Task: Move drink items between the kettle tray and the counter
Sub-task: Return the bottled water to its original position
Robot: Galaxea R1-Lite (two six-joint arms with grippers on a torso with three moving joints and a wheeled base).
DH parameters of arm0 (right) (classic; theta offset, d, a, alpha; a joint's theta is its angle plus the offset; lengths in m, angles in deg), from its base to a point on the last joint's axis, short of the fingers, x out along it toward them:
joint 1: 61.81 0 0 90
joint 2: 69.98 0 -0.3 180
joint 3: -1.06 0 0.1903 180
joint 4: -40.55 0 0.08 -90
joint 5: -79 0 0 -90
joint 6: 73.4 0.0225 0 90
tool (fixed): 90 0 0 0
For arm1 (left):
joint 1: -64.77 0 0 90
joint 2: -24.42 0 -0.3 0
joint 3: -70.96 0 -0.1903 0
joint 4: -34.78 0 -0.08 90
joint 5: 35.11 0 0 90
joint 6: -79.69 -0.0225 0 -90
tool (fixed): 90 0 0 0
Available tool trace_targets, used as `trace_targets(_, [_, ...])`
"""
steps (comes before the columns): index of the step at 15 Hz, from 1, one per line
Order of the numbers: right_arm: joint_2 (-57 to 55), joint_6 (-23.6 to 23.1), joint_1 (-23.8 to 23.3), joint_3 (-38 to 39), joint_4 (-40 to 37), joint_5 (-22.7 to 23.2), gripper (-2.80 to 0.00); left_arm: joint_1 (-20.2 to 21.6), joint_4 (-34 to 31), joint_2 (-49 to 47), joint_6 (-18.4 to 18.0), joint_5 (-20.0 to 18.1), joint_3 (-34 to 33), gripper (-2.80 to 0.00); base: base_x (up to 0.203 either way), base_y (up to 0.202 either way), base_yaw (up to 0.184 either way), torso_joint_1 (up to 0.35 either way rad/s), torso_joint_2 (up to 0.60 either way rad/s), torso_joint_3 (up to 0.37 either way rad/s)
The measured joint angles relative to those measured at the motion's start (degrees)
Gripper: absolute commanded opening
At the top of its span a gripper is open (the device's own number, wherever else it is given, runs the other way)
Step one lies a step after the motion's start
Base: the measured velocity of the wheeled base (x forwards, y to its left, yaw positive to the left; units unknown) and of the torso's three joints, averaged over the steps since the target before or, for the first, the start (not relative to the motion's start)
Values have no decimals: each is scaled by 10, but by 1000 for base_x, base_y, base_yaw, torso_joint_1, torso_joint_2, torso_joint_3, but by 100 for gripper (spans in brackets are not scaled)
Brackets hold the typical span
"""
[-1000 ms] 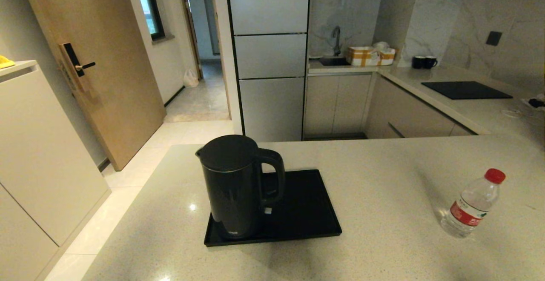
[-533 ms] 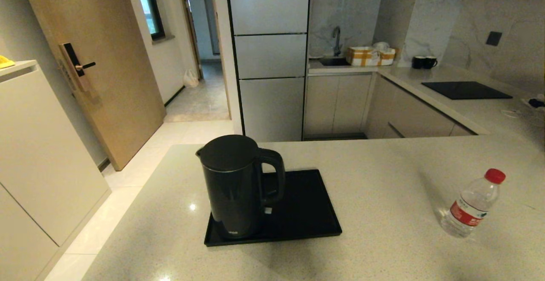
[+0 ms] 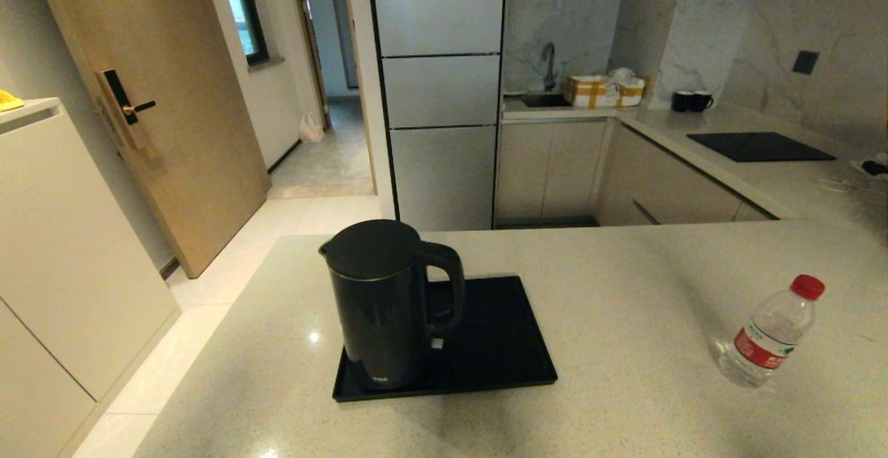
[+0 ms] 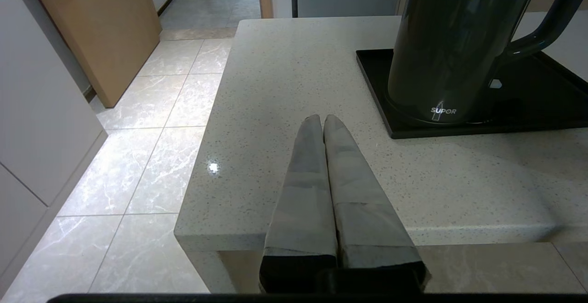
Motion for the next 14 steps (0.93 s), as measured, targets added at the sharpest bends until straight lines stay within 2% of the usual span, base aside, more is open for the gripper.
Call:
trace_targets(3, [-63, -17, 0, 100, 182, -39, -280, 0, 0, 0, 0, 0, 0, -280, 0, 0, 0, 0, 0, 0])
trace_targets(5, [-108, -20, -3, 154, 290, -48, -280, 0, 0, 0, 0, 0, 0, -280, 0, 0, 0, 0, 0, 0])
trace_targets(6, [-140, -21, -7, 178, 342, -50, 0, 0, 0, 0, 0, 0, 0, -280, 0, 0, 0, 0, 0, 0])
trace_targets(8, [-217, -21, -23, 217, 437, -50, 0, 0, 0, 0, 0, 0, 0, -280, 0, 0, 0, 0, 0, 0])
trace_targets(14, [-466, -21, -61, 333, 805, -23, 0, 0, 0, 0, 0, 0, 0, -280, 0, 0, 0, 0, 0, 0])
